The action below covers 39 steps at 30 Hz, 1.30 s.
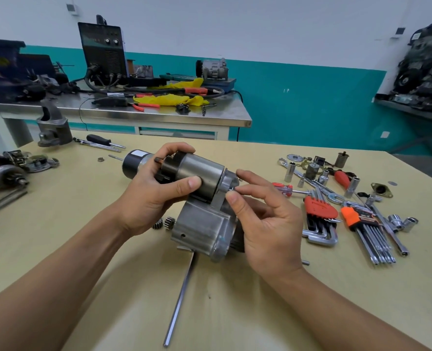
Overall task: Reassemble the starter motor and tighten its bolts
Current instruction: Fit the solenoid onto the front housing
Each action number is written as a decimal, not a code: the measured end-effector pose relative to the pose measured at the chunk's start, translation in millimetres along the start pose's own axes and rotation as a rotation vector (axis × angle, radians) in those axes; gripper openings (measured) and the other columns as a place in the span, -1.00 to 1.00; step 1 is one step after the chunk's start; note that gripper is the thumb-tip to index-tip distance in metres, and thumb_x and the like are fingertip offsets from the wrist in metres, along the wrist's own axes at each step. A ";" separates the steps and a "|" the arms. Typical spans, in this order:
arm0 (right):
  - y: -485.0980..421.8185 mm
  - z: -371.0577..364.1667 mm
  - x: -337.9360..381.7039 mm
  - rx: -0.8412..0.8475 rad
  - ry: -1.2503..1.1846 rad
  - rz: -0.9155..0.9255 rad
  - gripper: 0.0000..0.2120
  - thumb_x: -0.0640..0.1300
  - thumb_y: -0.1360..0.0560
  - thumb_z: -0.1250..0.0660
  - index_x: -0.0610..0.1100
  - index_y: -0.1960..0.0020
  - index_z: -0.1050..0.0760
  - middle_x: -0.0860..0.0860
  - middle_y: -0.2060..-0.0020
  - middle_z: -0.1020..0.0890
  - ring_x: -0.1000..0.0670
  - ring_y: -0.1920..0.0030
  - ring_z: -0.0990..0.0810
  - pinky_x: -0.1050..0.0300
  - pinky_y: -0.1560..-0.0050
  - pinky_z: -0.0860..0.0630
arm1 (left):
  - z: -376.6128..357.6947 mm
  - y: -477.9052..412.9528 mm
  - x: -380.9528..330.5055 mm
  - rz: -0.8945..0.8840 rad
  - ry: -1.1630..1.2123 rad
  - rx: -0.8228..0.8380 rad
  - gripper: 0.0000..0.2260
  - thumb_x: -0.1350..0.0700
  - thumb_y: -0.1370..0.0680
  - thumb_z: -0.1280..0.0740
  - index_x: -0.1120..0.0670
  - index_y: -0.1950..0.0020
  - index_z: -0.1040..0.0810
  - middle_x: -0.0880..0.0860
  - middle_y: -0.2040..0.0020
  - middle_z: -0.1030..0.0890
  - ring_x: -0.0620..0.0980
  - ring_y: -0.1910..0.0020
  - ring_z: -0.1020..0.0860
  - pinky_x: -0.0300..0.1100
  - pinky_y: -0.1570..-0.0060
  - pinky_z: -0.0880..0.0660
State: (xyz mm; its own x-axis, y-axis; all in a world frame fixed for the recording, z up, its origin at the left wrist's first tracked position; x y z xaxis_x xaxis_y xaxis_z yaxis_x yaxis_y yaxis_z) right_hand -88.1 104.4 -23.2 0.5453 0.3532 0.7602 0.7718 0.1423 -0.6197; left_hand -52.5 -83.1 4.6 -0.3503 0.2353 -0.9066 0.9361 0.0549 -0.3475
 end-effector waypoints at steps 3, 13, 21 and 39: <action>1.8 -0.6 2.4 0.006 0.036 0.029 -0.90 -0.17 -0.45 -0.44 -0.09 0.03 -0.66 0.03 -0.17 -0.66 0.10 -0.02 -0.72 0.11 -0.01 -0.66 | -1.0 0.2 3.3 0.025 0.027 -0.039 -0.46 0.09 -0.22 -0.69 -0.04 -0.14 -0.60 0.03 -0.01 -0.60 0.01 0.07 -0.65 -0.15 0.09 -0.62; 6.6 -1.2 1.0 0.033 0.161 0.103 -0.80 -0.23 -0.51 -0.40 0.03 -0.05 -0.64 0.14 -0.20 -0.64 0.13 -0.17 -0.66 0.18 -0.10 -0.62 | 0.0 2.9 7.2 0.095 0.086 -0.056 -0.37 0.00 -0.12 -0.73 -0.05 -0.12 -0.59 0.03 0.01 -0.63 0.05 0.08 -0.60 -0.08 0.03 -0.62; 4.8 -3.2 1.2 0.033 0.193 0.083 -0.84 -0.22 -0.49 -0.42 -0.07 -0.06 -0.66 0.12 -0.20 -0.64 0.06 -0.14 -0.68 0.07 -0.09 -0.65 | 4.0 3.2 8.8 0.153 0.168 -0.037 -0.32 0.05 -0.08 -0.75 -0.04 -0.13 -0.57 0.09 -0.06 -0.56 0.17 -0.05 -0.43 -0.05 -0.07 -0.55; -0.5 1.0 2.4 0.083 0.264 0.053 -0.83 -0.27 -0.52 -0.43 -0.12 -0.08 -0.68 0.08 -0.18 -0.66 0.05 -0.11 -0.69 0.06 -0.07 -0.66 | 5.1 3.1 22.9 0.197 0.292 -0.067 -0.29 0.10 -0.07 -0.75 0.00 -0.15 -0.55 0.14 -0.18 -0.52 0.15 -0.13 -0.46 -0.01 -0.29 -0.32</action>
State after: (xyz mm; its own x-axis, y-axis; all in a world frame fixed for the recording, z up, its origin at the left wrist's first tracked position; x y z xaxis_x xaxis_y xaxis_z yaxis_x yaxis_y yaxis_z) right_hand -87.5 106.1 -21.2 0.6590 0.1110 0.7439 0.7162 0.2095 -0.6657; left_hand -57.7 -82.5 -18.5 -0.1485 0.5150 -0.8443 0.9881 0.0426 -0.1478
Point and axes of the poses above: each hand's wrist, its own y-axis away from the middle knuckle, its own z-axis out of the back of the hand, x = y × z, the point moved 3 cm from there along -y, towards the middle knuckle
